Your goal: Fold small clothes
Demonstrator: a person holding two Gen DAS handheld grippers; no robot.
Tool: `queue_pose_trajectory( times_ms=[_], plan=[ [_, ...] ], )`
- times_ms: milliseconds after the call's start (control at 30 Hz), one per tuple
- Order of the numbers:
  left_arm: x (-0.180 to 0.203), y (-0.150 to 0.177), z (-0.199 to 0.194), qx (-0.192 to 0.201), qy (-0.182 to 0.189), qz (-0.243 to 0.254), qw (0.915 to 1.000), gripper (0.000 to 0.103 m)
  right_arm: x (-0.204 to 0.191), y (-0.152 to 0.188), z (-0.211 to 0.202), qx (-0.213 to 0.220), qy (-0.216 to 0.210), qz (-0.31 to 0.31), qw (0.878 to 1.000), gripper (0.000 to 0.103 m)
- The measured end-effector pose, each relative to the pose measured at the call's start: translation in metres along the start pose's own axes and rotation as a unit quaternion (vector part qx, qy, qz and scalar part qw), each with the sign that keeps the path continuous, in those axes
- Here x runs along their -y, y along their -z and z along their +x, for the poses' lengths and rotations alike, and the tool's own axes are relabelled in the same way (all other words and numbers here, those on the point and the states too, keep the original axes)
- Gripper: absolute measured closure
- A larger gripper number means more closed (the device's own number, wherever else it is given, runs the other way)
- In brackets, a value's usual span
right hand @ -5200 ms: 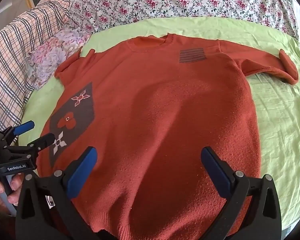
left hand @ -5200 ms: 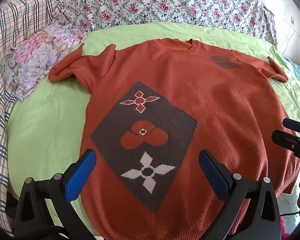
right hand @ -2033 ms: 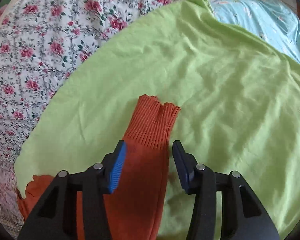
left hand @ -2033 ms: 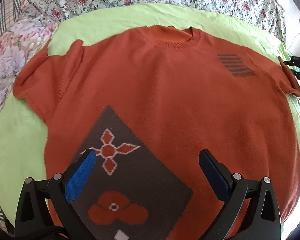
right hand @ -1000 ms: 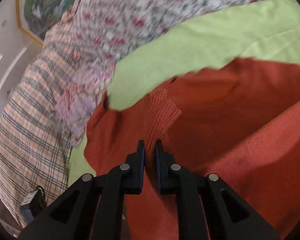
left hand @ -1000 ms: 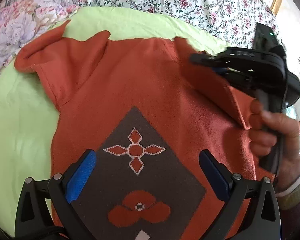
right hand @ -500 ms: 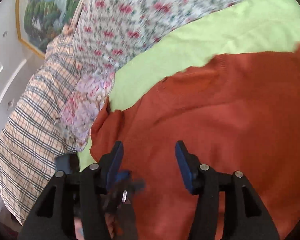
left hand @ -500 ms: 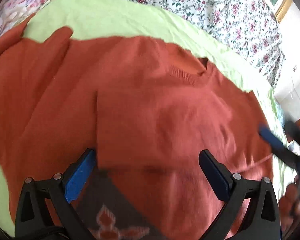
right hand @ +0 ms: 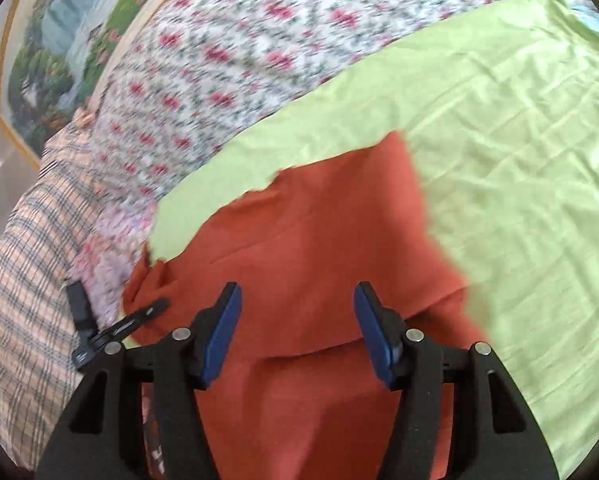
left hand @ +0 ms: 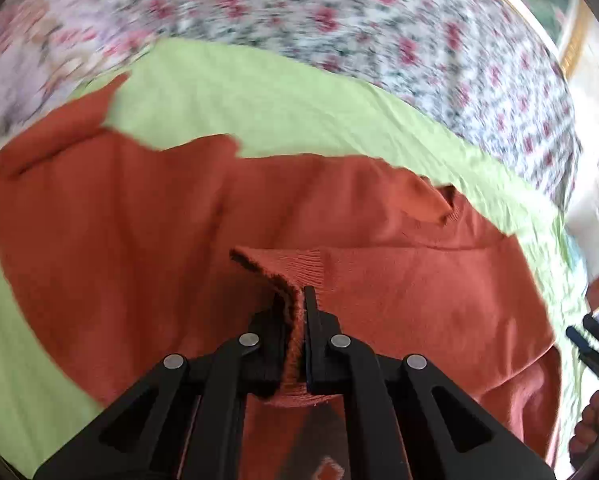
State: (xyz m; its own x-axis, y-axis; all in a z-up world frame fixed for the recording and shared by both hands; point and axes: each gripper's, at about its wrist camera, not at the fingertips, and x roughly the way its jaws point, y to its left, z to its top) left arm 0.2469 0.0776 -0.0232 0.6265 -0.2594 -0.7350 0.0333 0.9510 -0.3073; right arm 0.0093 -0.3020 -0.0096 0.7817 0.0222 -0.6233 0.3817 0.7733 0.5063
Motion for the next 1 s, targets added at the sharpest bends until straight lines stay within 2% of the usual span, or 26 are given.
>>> queue_pose_trajectory(
  times_ms=[67, 133, 200, 333, 400, 533, 733, 767, 800, 933, 1000],
  plan=[
    [-0.002, 0.0, 0.0, -0.003, 0.012, -0.004, 0.9999, 0.099, 0.009, -0.007, 0.002, 0.001, 0.012, 0.006, 1.0, 0.043],
    [0.001, 0.005, 0.003, -0.007, 0.0, 0.012, 0.9999, 0.098, 0.013, -0.017, 0.008, 0.006, 0.034, -0.011, 0.999, 0.042],
    [0.005, 0.008, 0.007, -0.012, -0.009, 0.021, 0.9997, 0.098, 0.012, -0.032, 0.026, -0.015, 0.074, -0.033, 0.997, 0.034],
    [-0.001, 0.007, 0.012, -0.011, -0.022, 0.003, 0.9997, 0.098, 0.016, -0.059, 0.068, -0.053, 0.106, -0.064, 0.991, 0.034],
    [-0.006, 0.006, 0.013, -0.01, -0.031, -0.009, 0.9994, 0.098, 0.019, -0.065, 0.085, -0.073, 0.105, -0.063, 0.99, 0.034],
    [-0.005, 0.006, 0.013, -0.001, -0.042, -0.001, 0.9991, 0.098, 0.023, -0.065, 0.103, -0.098, 0.095, -0.065, 0.989, 0.034],
    [-0.004, 0.007, 0.013, 0.0, -0.048, 0.01, 0.9988, 0.099, 0.032, -0.057, 0.107, -0.102, 0.084, -0.067, 0.989, 0.036],
    [-0.002, 0.007, 0.013, -0.001, -0.046, 0.011, 0.9989, 0.099, 0.029, -0.056, 0.108, -0.104, 0.089, -0.077, 0.988, 0.066],
    [-0.001, 0.006, 0.012, -0.001, -0.045, 0.013, 0.9989, 0.099, 0.026, -0.056, 0.108, -0.109, 0.087, -0.083, 0.987, 0.093],
    [0.009, 0.007, 0.013, -0.006, -0.038, 0.031, 0.9988, 0.099, 0.018, -0.064, 0.091, -0.07, 0.115, -0.116, 0.984, 0.091],
    [0.011, 0.011, 0.02, -0.011, -0.055, 0.038, 0.9977, 0.099, 0.028, -0.063, 0.097, -0.079, 0.135, -0.105, 0.982, 0.091]
  ],
)
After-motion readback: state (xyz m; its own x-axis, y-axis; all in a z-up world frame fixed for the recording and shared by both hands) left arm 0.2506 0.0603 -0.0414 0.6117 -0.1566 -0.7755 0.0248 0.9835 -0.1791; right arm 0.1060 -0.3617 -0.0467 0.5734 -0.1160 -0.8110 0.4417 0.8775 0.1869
